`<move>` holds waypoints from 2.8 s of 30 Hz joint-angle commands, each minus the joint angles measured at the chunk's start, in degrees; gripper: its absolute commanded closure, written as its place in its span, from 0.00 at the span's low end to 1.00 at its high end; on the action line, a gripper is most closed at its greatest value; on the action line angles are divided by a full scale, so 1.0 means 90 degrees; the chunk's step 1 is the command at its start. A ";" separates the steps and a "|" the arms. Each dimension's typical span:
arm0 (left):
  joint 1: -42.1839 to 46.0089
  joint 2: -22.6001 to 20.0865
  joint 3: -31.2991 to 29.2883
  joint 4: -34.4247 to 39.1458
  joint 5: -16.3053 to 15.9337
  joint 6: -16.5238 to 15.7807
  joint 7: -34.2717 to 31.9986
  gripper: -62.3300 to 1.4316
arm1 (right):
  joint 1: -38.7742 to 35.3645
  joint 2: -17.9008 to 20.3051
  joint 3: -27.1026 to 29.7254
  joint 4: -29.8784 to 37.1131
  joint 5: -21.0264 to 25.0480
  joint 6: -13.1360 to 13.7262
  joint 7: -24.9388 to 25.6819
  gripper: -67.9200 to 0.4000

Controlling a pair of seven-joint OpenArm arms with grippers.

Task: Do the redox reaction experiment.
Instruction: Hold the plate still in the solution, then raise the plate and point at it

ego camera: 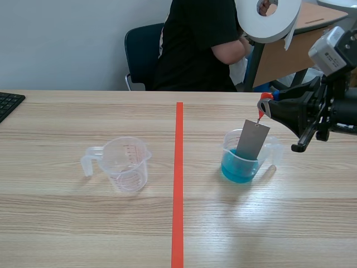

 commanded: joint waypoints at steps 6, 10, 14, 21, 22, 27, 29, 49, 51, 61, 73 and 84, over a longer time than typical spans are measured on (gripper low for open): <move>-0.0002 -0.0022 0.0032 0.0039 0.0007 -0.0044 -0.0090 0.90 | 0.0109 0.0070 -0.0007 0.0053 0.0051 0.0049 0.0000 0.98; -0.0002 -0.0022 0.0032 0.0039 0.0007 -0.0044 -0.0090 0.90 | 0.0109 0.0070 -0.0005 0.0053 0.0053 0.0049 -0.0002 0.98; -0.0002 -0.0022 0.0032 0.0039 0.0007 -0.0044 -0.0090 0.90 | 0.0102 0.0073 -0.0005 0.0053 0.0051 0.0049 -0.0036 0.98; -0.0002 -0.0022 0.0032 0.0039 0.0007 -0.0044 -0.0090 0.90 | 0.0092 0.0073 -0.0002 0.0056 0.0073 0.0049 -0.0051 0.98; -0.0002 -0.0022 0.0032 0.0039 0.0007 -0.0044 -0.0090 0.90 | 0.0092 0.0073 0.0017 0.0066 0.0073 0.0049 -0.0061 0.97; -0.0002 -0.0022 0.0032 0.0039 0.0007 -0.0044 -0.0090 0.90 | 0.0090 0.0126 0.0216 0.0219 0.0083 0.0049 -0.0270 0.97; -0.0002 -0.0022 0.0032 0.0039 0.0007 -0.0044 -0.0090 0.90 | 0.0087 0.0170 0.0299 0.0318 0.0131 0.0049 -0.0338 0.97; -0.0002 -0.0019 0.0032 0.0039 0.0007 -0.0044 -0.0090 0.90 | 0.0070 0.0265 0.1086 0.1559 0.1435 0.0049 -0.2072 0.98; -0.0002 -0.0019 0.0032 0.0039 0.0007 -0.0044 -0.0090 0.90 | 0.0070 0.0265 0.1178 0.1659 0.1574 0.0049 -0.2242 0.98; -0.0002 -0.0019 0.0032 0.0039 0.0007 -0.0044 -0.0090 0.90 | 0.0073 0.0265 0.1552 0.2227 0.2259 0.0049 -0.3082 0.98; -0.0034 -0.0022 0.0032 0.0039 0.0007 -0.0044 -0.0092 0.90 | 0.0073 0.0265 0.1996 0.2713 0.3072 0.0049 -0.3786 0.97; -0.0032 -0.0044 0.0032 0.0041 0.0007 -0.0044 -0.0097 0.90 | 0.0073 0.0265 0.2110 0.2832 0.3417 0.0049 -0.3985 0.98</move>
